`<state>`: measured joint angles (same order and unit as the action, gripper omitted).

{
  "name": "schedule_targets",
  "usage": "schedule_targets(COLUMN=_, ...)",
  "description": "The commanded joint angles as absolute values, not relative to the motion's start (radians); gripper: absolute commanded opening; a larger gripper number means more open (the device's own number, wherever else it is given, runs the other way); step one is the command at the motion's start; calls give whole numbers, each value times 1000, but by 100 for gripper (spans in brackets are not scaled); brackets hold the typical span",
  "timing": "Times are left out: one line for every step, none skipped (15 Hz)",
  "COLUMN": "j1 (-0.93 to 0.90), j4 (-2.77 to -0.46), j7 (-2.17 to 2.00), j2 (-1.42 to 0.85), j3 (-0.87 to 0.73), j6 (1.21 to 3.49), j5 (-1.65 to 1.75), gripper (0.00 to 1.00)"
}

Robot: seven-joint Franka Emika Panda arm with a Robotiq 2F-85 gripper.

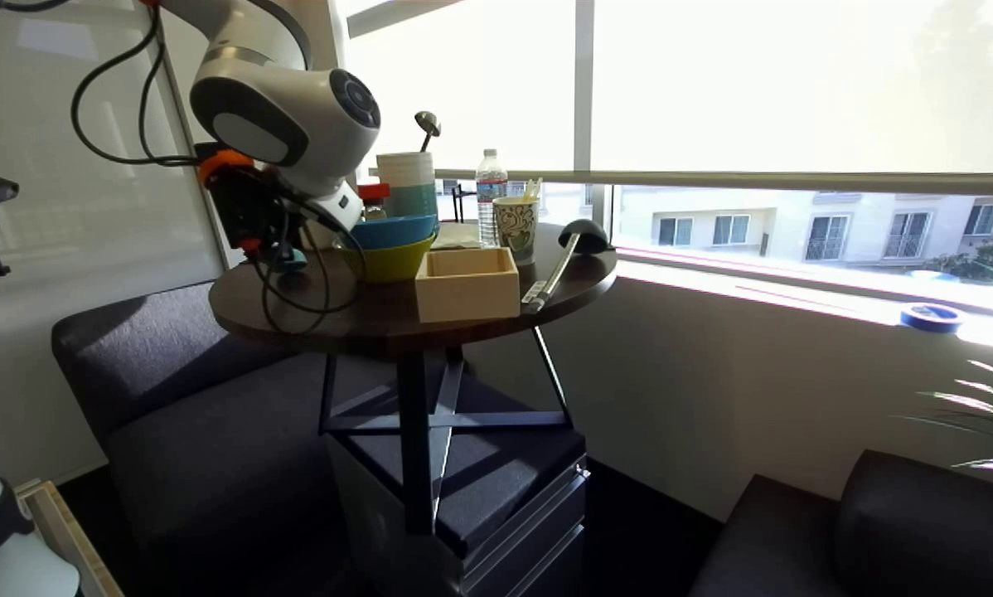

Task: Turn the measuring cup upright.

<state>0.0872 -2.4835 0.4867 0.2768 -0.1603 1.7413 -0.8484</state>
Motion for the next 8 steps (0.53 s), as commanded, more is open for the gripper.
schedule_targets(j1=81, j4=-2512, j7=521, j2=393, j3=-114, j6=1784, j5=-751, gripper=3)
schedule_targets(j1=74, j4=-2512, j7=525, j2=415, j3=-102, j6=1796, j5=-727, gripper=3)
schedule_targets(j1=68, j4=-2514, j7=533, j2=431, j3=-91, j6=1816, j5=-701, gripper=3)
schedule_targets(j1=59, j4=-2514, j7=540, j2=448, j3=-81, j6=1832, j5=-678, gripper=3)
schedule_targets(j1=50, j4=-2515, j7=546, j2=459, j3=-71, j6=1854, j5=-653, gripper=3)
schedule_targets(j1=39, j4=-2519, j7=554, j2=470, j3=-61, j6=1879, j5=-628, gripper=3)
schedule_targets(j1=27, j4=-2522, j7=562, j2=481, j3=-52, j6=1904, j5=-604, gripper=3)
schedule_targets(j1=16, j4=-2526, j7=570, j2=489, j3=-45, j6=1939, j5=-583, gripper=3)
